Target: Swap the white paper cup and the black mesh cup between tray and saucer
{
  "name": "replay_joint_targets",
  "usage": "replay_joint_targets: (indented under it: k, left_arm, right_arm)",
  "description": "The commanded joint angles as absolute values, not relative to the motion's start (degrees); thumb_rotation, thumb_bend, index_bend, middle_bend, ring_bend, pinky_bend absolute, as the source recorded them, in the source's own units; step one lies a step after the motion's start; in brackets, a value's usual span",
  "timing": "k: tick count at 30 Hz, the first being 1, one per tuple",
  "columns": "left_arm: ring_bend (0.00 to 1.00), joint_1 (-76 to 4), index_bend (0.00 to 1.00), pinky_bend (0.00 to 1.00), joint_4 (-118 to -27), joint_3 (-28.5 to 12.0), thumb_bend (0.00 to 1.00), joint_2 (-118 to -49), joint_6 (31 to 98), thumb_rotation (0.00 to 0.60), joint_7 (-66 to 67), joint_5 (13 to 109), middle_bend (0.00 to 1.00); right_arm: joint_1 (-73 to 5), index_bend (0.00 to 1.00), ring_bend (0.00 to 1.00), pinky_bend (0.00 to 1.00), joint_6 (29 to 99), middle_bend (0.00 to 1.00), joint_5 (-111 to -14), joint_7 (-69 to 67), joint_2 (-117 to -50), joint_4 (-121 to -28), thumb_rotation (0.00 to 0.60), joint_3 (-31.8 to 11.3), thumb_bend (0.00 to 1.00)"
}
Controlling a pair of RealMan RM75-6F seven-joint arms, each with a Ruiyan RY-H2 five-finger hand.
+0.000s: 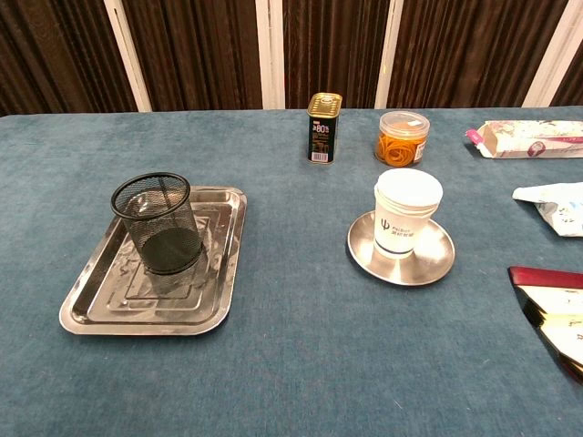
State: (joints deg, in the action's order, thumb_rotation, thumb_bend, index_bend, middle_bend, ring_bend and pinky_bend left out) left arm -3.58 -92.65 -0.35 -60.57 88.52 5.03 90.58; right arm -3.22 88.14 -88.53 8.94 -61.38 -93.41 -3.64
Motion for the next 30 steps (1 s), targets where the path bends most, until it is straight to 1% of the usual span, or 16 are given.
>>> replay_joint_targets:
  k: [1, 13, 22, 28, 30]
  left_arm:
    - [0.00, -3.6, 0.16, 0.07, -92.5, -0.5, 0.09, -60.7, 88.5, 0.600, 5.2, 90.3, 0.00]
    - [0.00, -3.7, 0.16, 0.07, -92.5, -0.1, 0.09, -60.9, 88.6, 0.600, 4.6, 91.6, 0.00]
    - [0.00, -3.6, 0.16, 0.07, -92.9, 0.1, 0.09, -60.9, 88.0, 0.600, 4.7, 91.1, 0.00]
    - [0.00, -3.3, 0.16, 0.07, -92.7, -0.7, 0.09, -60.9, 89.0, 0.600, 4.8, 90.3, 0.00]
    - [0.00, -3.3, 0.16, 0.07, -92.8, -0.7, 0.09, -61.0, 88.7, 0.600, 5.0, 90.0, 0.00]
  right_arm:
    - [-3.4, 0.00, 0.00, 0.00, 87.9, 0.00, -88.3, 9.0, -61.5, -93.2, 0.600, -3.8, 0.00]
    - [-2.5, 0.00, 0.00, 0.00, 88.7, 0.00, -88.1, 7.9, -60.5, -94.7, 0.600, -3.5, 0.00]
    - [-2.7, 0.00, 0.00, 0.00, 87.2, 0.00, -87.8, 6.4, -60.0, -95.8, 0.600, -3.0, 0.00]
    - [-4.3, 0.00, 0.00, 0.00, 84.6, 0.00, -88.0, 7.0, -60.6, -96.9, 0.600, -3.1, 0.00]
    - [-6.0, 0.00, 0.00, 0.00, 82.1, 0.00, -87.6, 7.1, -60.2, -98.4, 0.600, -3.6, 0.00]
